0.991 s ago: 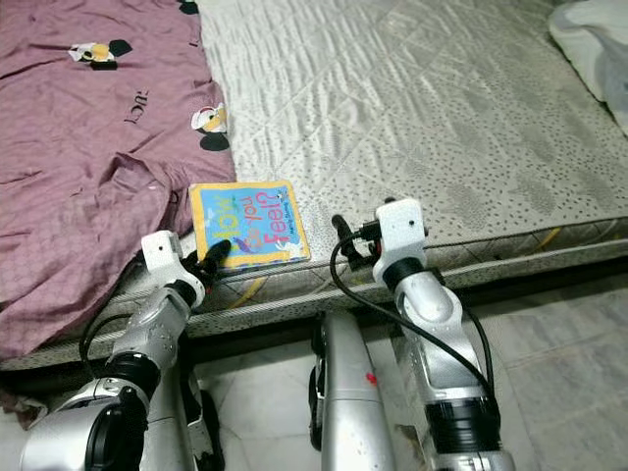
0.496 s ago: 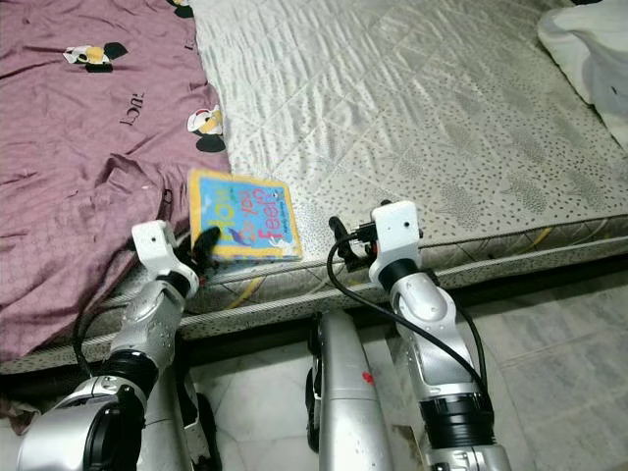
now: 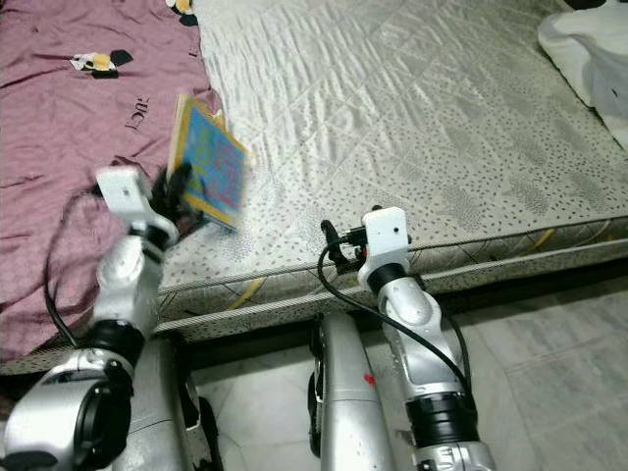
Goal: Clean up the room
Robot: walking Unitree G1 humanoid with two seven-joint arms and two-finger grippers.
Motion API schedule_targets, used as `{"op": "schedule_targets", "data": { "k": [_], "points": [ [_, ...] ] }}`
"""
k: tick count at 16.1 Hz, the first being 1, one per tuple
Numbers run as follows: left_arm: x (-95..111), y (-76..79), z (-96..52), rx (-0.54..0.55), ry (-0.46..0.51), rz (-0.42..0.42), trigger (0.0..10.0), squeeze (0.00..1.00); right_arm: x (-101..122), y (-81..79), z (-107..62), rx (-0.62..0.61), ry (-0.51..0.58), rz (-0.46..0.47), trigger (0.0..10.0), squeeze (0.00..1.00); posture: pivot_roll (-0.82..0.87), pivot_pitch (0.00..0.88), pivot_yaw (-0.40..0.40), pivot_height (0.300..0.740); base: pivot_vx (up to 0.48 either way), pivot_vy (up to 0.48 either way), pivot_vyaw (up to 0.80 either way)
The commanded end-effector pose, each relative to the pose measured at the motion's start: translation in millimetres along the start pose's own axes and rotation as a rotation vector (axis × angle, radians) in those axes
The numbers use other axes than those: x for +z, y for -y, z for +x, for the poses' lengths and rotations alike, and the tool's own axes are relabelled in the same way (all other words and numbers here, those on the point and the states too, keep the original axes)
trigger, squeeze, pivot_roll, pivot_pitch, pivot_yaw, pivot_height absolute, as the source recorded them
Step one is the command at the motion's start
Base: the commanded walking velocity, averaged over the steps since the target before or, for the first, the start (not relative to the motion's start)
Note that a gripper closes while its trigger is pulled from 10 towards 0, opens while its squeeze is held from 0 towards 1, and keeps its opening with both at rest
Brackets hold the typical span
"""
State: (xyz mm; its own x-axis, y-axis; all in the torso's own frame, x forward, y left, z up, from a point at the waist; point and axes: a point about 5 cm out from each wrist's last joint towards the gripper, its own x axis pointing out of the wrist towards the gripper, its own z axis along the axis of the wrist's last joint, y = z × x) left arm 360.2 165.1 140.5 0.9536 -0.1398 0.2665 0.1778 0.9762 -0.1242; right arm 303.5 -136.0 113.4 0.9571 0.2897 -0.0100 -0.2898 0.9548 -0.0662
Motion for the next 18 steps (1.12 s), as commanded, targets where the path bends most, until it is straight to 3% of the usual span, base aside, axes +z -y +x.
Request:
{"op": "schedule_targets", "data": {
  "k": [1,3,7,10,12,15,17,18],
  "points": [
    [31,5.4,12.6,-0.053,0.131,0.076,0.0,0.00,-2,-0.7,1.0,-0.011,-0.001,0.001,10.0,0.00,-0.09,0.083,-0.031,0.541,0.000,0.000,0.00],
    [52,3.7,7.6,-0.052,0.202,0.209,0.0,0.00,-7,-5.0,1.0,-0.012,0.002,0.028,10.0,0.00,-0.05,0.071,-0.023,0.541,0.000,0.000,0.00],
    [88,-11.6,-30.9,0.023,0.308,0.392,0.0,0.00,-13,-7.2,4.1,-0.047,-0.004,0.148,10.0,0.00,0.01,0.060,-0.011,0.541,0.000,0.000,0.00],
    [108,-13.1,-57.8,0.083,0.289,0.470,0.0,0.00,-11,-11.8,5.6,-0.019,0.026,0.164,10.0,0.00,0.04,0.059,-0.009,0.541,0.000,0.000,0.00],
    [94,-11.5,-81.9,0.126,0.212,0.500,0.0,0.00,-11,-15.6,7.1,-0.008,0.031,0.177,10.0,0.00,0.05,0.070,-0.014,0.566,0.000,0.000,0.00],
    [68,-10.5,-118.1,0.195,0.048,0.475,0.0,0.00,-14,-16.4,5.2,-0.007,0.024,0.185,10.0,0.00,0.05,0.078,-0.017,0.594,0.000,0.000,0.00],
    [57,-6.5,-130.1,0.226,-0.027,0.434,0.0,0.00,-15,-15.4,4.9,-0.009,0.020,0.184,10.0,0.00,0.04,0.073,-0.013,0.619,0.000,0.000,0.00],
    [55,-3.3,-130.5,0.229,-0.044,0.426,0.5,0.00,-14,-14.5,6.0,-0.009,0.024,0.179,10.0,0.00,0.04,0.072,-0.011,0.628,0.000,0.000,0.00]
  ]
}}
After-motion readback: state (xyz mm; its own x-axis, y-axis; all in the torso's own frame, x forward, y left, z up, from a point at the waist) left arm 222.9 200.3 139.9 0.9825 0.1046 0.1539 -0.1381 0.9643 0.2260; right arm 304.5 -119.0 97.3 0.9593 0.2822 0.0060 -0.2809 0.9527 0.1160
